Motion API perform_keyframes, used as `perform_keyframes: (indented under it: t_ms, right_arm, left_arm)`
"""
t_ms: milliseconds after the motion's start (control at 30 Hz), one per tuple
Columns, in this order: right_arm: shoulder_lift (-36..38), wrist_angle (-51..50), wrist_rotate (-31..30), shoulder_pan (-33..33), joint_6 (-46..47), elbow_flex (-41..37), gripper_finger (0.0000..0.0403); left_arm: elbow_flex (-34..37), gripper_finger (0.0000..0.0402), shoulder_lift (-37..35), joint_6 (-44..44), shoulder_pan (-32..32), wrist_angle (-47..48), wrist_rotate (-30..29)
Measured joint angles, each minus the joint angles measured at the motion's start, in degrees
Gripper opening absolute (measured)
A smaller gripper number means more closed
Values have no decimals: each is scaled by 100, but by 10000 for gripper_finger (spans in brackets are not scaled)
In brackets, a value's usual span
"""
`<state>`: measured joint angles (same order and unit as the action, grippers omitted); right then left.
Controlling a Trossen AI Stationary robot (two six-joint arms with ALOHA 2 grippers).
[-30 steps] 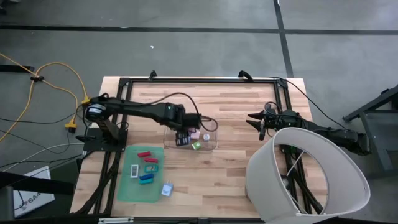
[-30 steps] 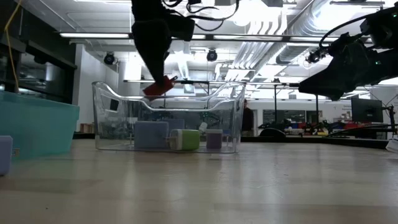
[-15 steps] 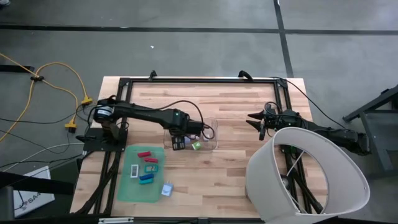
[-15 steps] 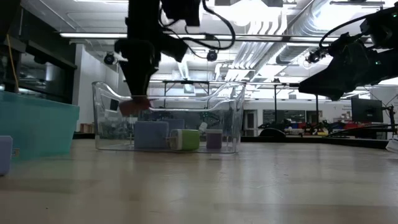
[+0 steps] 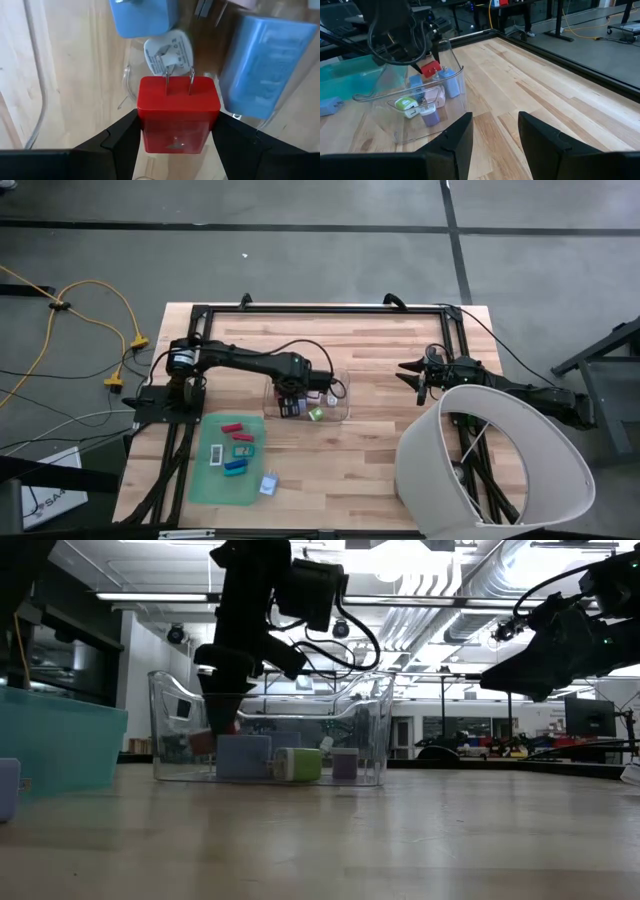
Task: Pick & Place Office items
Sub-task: Put the red charger adapter into the transparent bin, then put the blue charger adapter into the transparent bin
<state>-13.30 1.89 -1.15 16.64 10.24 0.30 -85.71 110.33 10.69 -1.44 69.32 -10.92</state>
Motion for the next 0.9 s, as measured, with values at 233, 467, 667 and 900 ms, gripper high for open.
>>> perform_keyframes:
  t_ms: [233,467,667,900]
  right_arm:
    - [0,0,2,-1,0,0,144]
    - [0,0,0,-1,0,2,144]
    - [0,0,0,-1,0,0,144]
    - [0,0,0,1,0,0,144]
  left_arm:
    - [0,215,-1,7,-37,100,7]
    - [0,250,-2,5,-71,96,111]
    - [0,265,-3,-54,-69,100,109]
    - [-30,266,-142,-190,-70,141,-209]
